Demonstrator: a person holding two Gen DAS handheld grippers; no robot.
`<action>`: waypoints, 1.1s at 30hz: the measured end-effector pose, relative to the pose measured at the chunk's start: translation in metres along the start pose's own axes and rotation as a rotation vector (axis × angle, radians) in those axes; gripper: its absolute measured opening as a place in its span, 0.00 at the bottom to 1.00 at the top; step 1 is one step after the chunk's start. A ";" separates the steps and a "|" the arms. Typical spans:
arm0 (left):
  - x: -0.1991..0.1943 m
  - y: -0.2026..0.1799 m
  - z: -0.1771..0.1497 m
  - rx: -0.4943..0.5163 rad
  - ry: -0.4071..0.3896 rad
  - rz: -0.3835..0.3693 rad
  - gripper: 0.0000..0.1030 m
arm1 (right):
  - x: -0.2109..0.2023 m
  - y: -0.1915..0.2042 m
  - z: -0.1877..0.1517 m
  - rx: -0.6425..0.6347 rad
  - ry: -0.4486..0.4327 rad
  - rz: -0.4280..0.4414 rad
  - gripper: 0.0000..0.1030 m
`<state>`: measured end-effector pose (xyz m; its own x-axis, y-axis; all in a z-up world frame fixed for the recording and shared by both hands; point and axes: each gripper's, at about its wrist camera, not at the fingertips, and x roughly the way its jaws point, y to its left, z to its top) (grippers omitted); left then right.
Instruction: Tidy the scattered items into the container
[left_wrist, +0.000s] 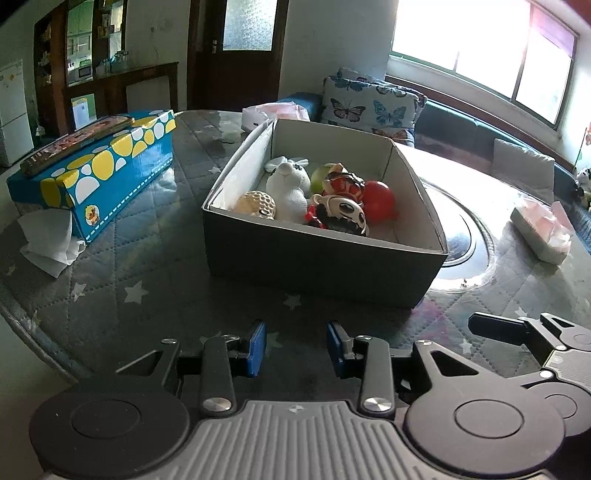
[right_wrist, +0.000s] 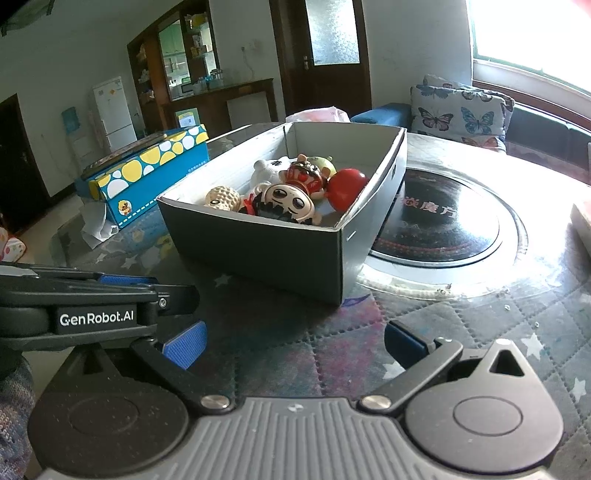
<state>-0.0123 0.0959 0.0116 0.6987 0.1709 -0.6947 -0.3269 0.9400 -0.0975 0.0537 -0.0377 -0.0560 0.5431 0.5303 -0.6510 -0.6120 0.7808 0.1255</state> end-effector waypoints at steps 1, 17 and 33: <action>0.001 0.000 0.000 -0.001 0.000 0.001 0.37 | 0.001 0.000 0.000 0.002 0.000 -0.001 1.00; 0.006 -0.002 0.004 0.002 0.004 0.020 0.37 | 0.009 0.001 0.002 0.011 0.013 -0.005 1.00; 0.011 -0.001 0.013 -0.001 -0.009 0.017 0.29 | 0.016 0.002 0.006 0.003 0.011 -0.010 1.00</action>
